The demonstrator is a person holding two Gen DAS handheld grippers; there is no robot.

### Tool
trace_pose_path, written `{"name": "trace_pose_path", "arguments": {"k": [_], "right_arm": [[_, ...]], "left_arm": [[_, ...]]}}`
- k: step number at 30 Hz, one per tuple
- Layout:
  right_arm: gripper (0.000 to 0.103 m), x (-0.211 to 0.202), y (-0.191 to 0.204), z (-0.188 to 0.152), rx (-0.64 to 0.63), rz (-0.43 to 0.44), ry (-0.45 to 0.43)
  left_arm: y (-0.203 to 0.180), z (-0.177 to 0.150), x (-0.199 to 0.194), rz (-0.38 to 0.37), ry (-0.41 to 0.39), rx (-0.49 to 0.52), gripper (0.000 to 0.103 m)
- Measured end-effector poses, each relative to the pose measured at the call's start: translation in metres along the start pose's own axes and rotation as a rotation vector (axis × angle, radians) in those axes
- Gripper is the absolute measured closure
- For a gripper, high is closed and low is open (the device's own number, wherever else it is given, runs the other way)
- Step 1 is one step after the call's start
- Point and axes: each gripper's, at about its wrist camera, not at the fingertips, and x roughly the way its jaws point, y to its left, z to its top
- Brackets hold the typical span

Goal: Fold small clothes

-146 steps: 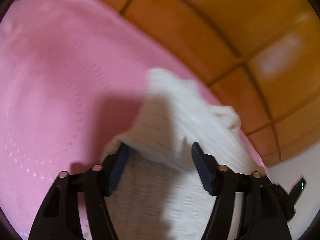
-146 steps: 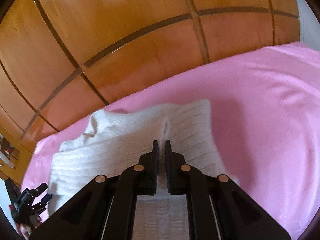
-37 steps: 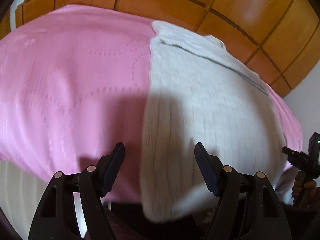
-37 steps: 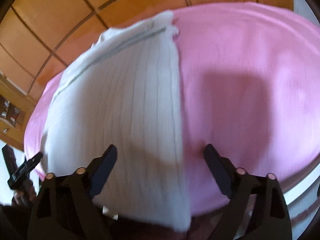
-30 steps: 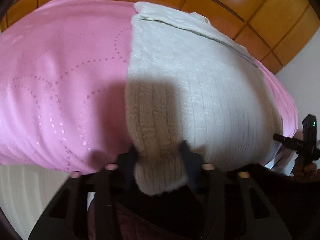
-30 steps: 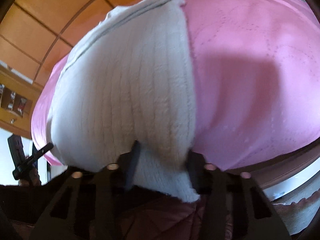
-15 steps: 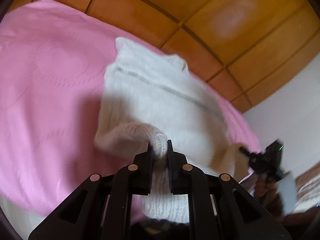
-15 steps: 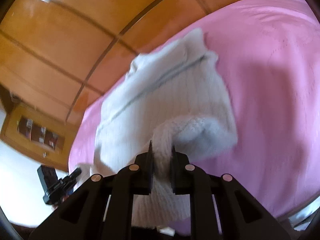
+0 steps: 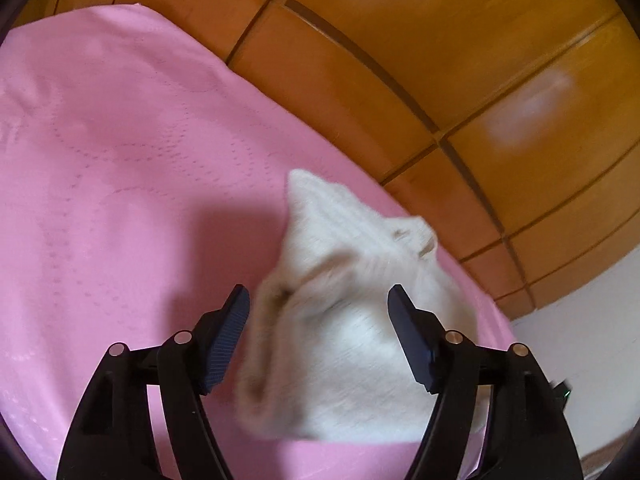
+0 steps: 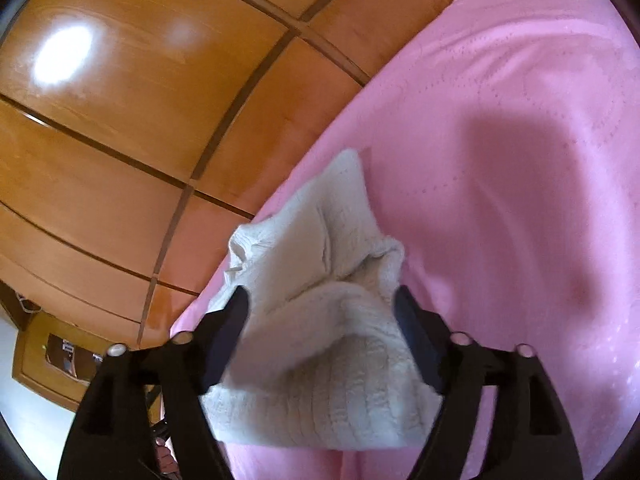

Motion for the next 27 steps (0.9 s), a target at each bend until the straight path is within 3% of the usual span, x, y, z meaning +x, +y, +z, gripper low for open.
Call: {"name": "trace_pose_path", "arguments": {"k": [8,13,15,16,17,19,27], "right_arm": [[0.013,-0.025,-0.008,-0.054,-0.253,-0.135,0.096],[0.012,-0.003,0.0,-0.072,-0.351,-0.206,0.114],[0.026,0.01,0.009,-0.074,-0.414,-0.221,0.111],[0.039,0.02,0.014,-0.074,-0.434,-0.231,0.133],[0.044,0.023,0.015,-0.076,-0.451,-0.246,0.14],[0.073,0.026,0.017,-0.077,-0.471,-0.258,0.149],[0.084,-0.009,0.024,-0.077,-0.373,-0.117,0.164]], "left_arm": [[0.03,-0.072,-0.011,-0.004,0.124,0.152,0.029],[0.017,-0.082,-0.003,-0.026,0.106,0.163,0.029],[0.005,-0.079,0.002,-0.041,0.102,0.18,0.035],[-0.003,-0.08,0.004,-0.035,0.111,0.202,0.047],[-0.007,-0.081,0.007,-0.021,0.125,0.225,0.065],[-0.015,-0.081,0.01,0.0,0.155,0.267,0.084],[-0.004,-0.098,-0.016,-0.043,0.149,0.249,0.093]]}}
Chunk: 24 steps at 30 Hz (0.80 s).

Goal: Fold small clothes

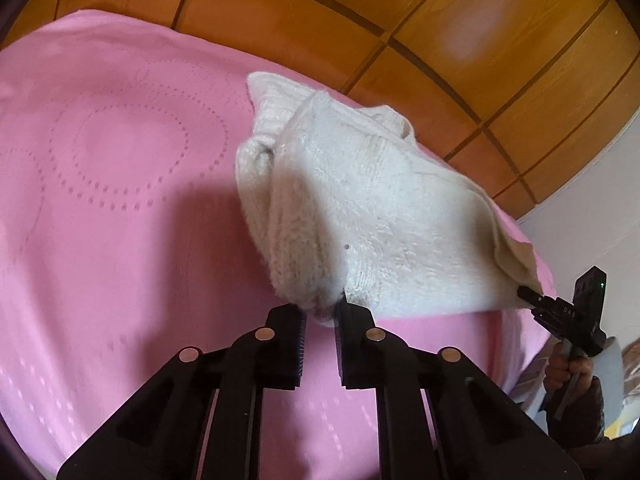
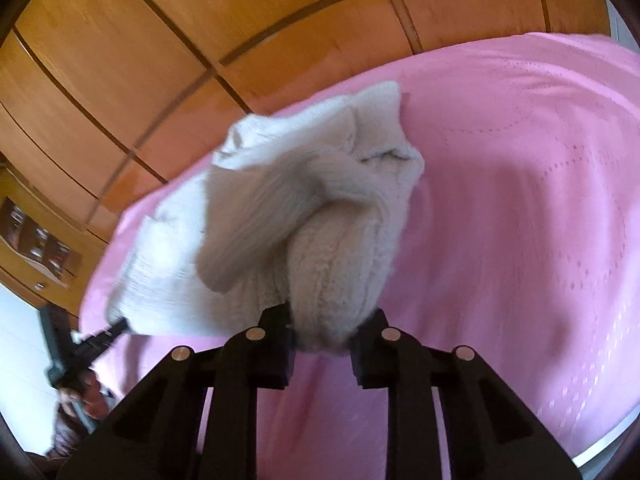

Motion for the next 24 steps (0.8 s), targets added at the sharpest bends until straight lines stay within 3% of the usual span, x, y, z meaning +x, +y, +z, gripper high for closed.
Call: {"name": "trace_pose_path", "arguments": {"k": [2,6,7,10,12,13,15,16,17,19,24], "right_arm": [[0.085,-0.012,0.0,-0.006,0.008,0.028,0.001],[0.089,-0.029,-0.001,-0.022,0.023,0.051,0.023],[0.098,-0.033,-0.003,-0.027,0.025,0.05,0.033],[0.103,-0.04,-0.014,-0.046,0.047,0.018,0.071],[0.103,-0.043,-0.024,-0.054,0.061,-0.07,0.067],[0.1,-0.044,-0.027,-0.056,0.067,-0.063,0.069],[0.08,-0.047,-0.024,-0.055,0.03,-0.122,0.046],[0.039,-0.047,-0.021,-0.052,0.005,-0.14,0.037],[0.029,-0.047,-0.019,-0.05,0.0,-0.137,0.025],[0.03,-0.046,-0.014,-0.044,-0.019,-0.125,-0.005],[0.028,-0.015,-0.004,-0.023,-0.096,-0.162,-0.036]], "left_arm": [[-0.002,-0.011,-0.011,-0.015,0.0,0.0,0.101],[-0.001,-0.042,-0.037,-0.034,0.005,0.001,0.103],[0.003,-0.051,-0.044,-0.025,0.01,0.002,0.103],[0.019,-0.069,-0.051,0.014,0.033,-0.049,0.103],[0.024,-0.072,-0.053,0.022,0.031,-0.057,0.103],[0.025,-0.068,-0.055,0.04,0.011,-0.062,0.103],[0.024,-0.059,-0.055,0.076,-0.018,-0.064,0.103],[0.022,-0.051,-0.053,0.068,-0.028,-0.053,0.091],[0.022,-0.046,-0.052,0.073,-0.036,-0.054,0.061],[0.022,-0.034,-0.048,0.08,-0.074,-0.073,0.035],[0.017,-0.004,-0.022,0.064,-0.096,-0.058,0.035]]}}
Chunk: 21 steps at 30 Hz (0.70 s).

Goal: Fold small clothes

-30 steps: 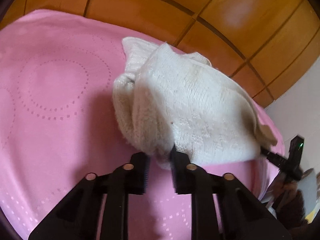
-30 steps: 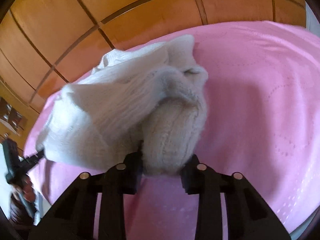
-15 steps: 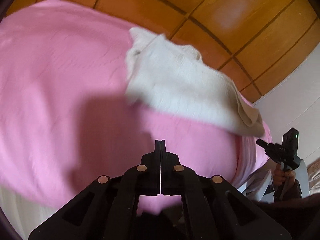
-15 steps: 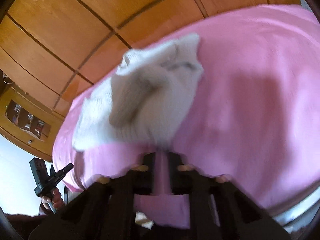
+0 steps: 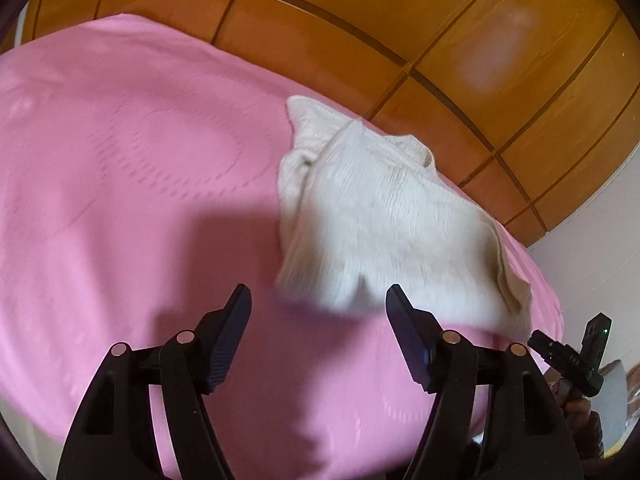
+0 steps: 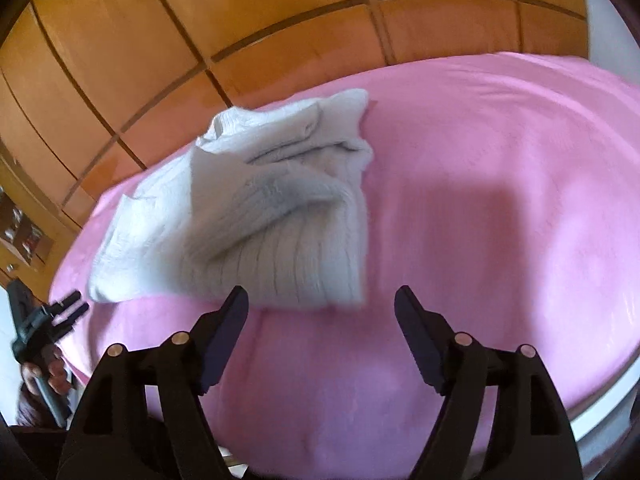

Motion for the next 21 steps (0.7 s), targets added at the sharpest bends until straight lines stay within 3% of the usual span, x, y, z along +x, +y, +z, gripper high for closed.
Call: {"name": "trace_pose_path", "arguments": {"k": [2,3,4,5,6,7,14,21], "right_arm": [[0.034,0.018,0.002,0.009,-0.016,-0.012,-0.003],[0.04,0.028,0.003,0.014,-0.013,-0.005,0.004],[0.057,0.034,0.005,0.017,-0.016,0.006,0.014],[0.066,0.04,0.008,0.02,-0.033,0.01,0.029],[0.08,0.043,0.011,0.022,-0.042,0.014,0.037],[0.084,0.042,0.013,0.025,-0.036,0.028,0.049],[0.089,-0.002,0.015,0.025,0.003,0.137,0.007],[0.089,-0.03,0.0,-0.01,0.021,0.166,0.074]], "left_arm": [[-0.005,0.008,0.014,-0.017,0.01,0.007,0.04],[-0.008,0.01,0.021,-0.014,0.014,0.016,0.053],[-0.01,0.013,0.031,0.0,0.032,0.028,0.062],[-0.01,0.013,0.035,0.001,0.048,0.028,0.079],[-0.009,0.013,0.041,-0.004,0.067,0.023,0.083],[-0.009,0.013,0.041,-0.005,0.069,0.022,0.087],[-0.011,-0.001,0.005,-0.067,0.028,0.016,0.092],[-0.008,-0.04,-0.037,-0.095,0.073,0.009,0.092]]}}
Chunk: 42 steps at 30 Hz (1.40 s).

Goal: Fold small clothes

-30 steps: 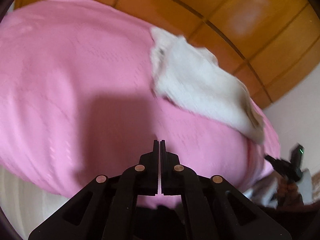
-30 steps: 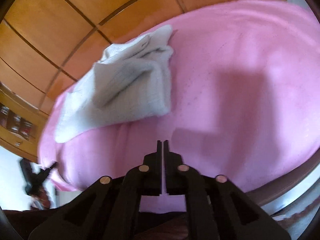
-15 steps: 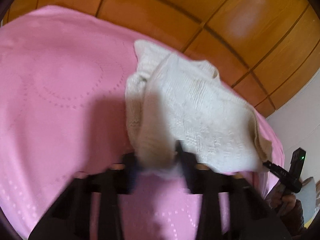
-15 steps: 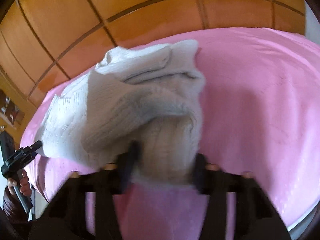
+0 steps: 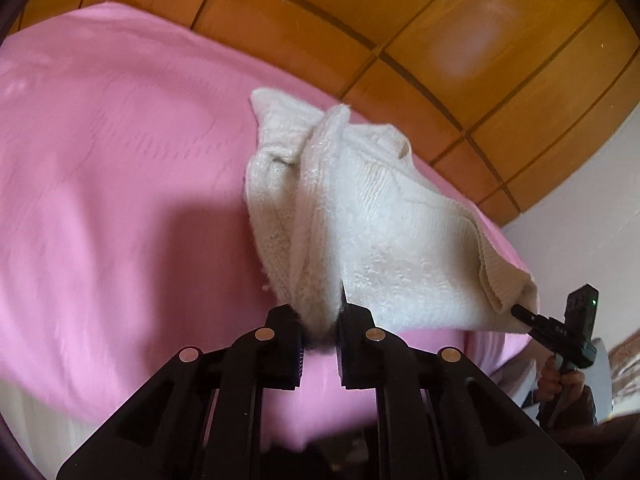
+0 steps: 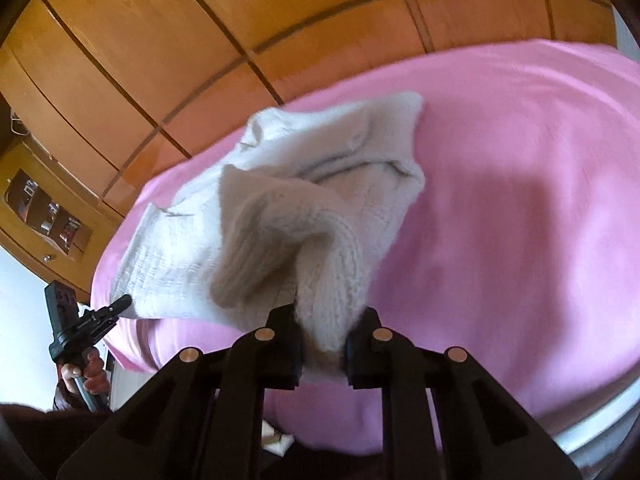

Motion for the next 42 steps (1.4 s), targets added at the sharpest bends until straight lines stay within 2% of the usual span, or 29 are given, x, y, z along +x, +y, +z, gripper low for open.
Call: {"name": "trace_pose_path", "arguments": {"k": [3,4,6,7,8,9,10,12,14,16,18,21,23,24,26,29,34,36,37,39,40,41,42], "right_arm": [[0.087,-0.005,-0.014,-0.018,0.016,-0.047,0.031],[0.084,-0.005,-0.013,-0.022,-0.021,-0.116,0.028],[0.05,-0.004,-0.008,-0.024,-0.098,-0.229,0.023],[0.026,-0.004,-0.004,-0.024,-0.166,-0.313,0.009],[0.024,-0.003,0.001,-0.026,-0.217,-0.364,-0.005],[0.024,0.0,0.011,-0.029,-0.314,-0.422,-0.017],[0.025,0.003,0.018,-0.031,-0.395,-0.453,-0.01],[0.025,0.016,0.034,-0.037,-0.548,-0.494,0.01],[0.025,0.025,0.043,-0.039,-0.631,-0.517,0.004],[0.025,0.033,0.056,-0.029,-0.655,-0.467,-0.008],[0.024,0.03,0.056,-0.013,-0.618,-0.444,-0.06],[0.022,0.015,0.024,0.031,-0.333,-0.451,-0.169],[0.024,0.0,-0.002,0.049,-0.183,-0.477,-0.231],[0.026,-0.006,-0.009,0.053,-0.152,-0.491,-0.251],[0.046,-0.014,-0.014,0.055,-0.145,-0.476,-0.263],[0.063,-0.015,-0.006,0.047,-0.171,-0.404,-0.25],[0.062,0.021,0.031,0.043,-0.272,-0.309,-0.191],[0.053,0.038,0.041,0.043,-0.306,-0.303,-0.181],[0.046,0.051,0.046,0.046,-0.315,-0.292,-0.165],[0.045,0.07,0.05,0.047,-0.321,-0.291,-0.133],[0.048,0.084,0.05,0.049,-0.329,-0.313,-0.104],[0.066,0.09,0.053,0.048,-0.336,-0.332,-0.086],[0.074,0.094,0.05,0.048,-0.34,-0.339,-0.077]], "left_arm": [[0.005,-0.022,-0.005,0.035,0.046,0.001,0.091],[0.008,-0.027,-0.004,0.043,0.069,-0.006,0.09],[0.008,-0.027,-0.005,0.086,0.069,0.017,0.083],[0.008,-0.022,-0.007,0.098,0.055,0.028,0.077],[0.006,-0.018,-0.009,0.094,0.042,0.039,0.061],[0.005,-0.013,-0.013,0.098,0.014,0.052,0.046],[0.003,-0.007,-0.018,0.107,-0.022,0.059,0.044],[0.0,0.003,-0.018,0.11,-0.04,0.067,0.043],[-0.004,0.013,-0.012,0.125,-0.051,0.093,0.043],[-0.01,0.021,-0.001,0.127,-0.045,0.119,0.043],[-0.013,0.027,0.01,0.143,-0.034,0.116,0.043],[-0.013,0.037,0.021,0.223,-0.047,0.127,0.044],[-0.02,0.04,0.013,0.24,-0.091,0.165,0.047],[-0.024,0.04,0.008,0.231,-0.112,0.185,0.05],[-0.035,0.039,0.001,0.184,-0.129,0.235,0.05],[-0.055,0.037,0.011,0.109,-0.087,0.311,0.056],[-0.077,0.034,0.049,0.106,-0.016,0.402,0.056],[-0.078,0.038,0.065,0.127,0.01,0.394,0.055],[-0.078,0.041,0.071,0.136,0.026,0.385,0.053],[-0.08,0.043,0.079,0.137,0.042,0.374,0.049],[-0.082,0.043,0.084,0.127,0.05,0.377,0.049],[-0.082,0.043,0.085,0.123,0.052,0.382,0.05],[-0.082,0.041,0.089,0.126,0.06,0.389,0.065]]}}
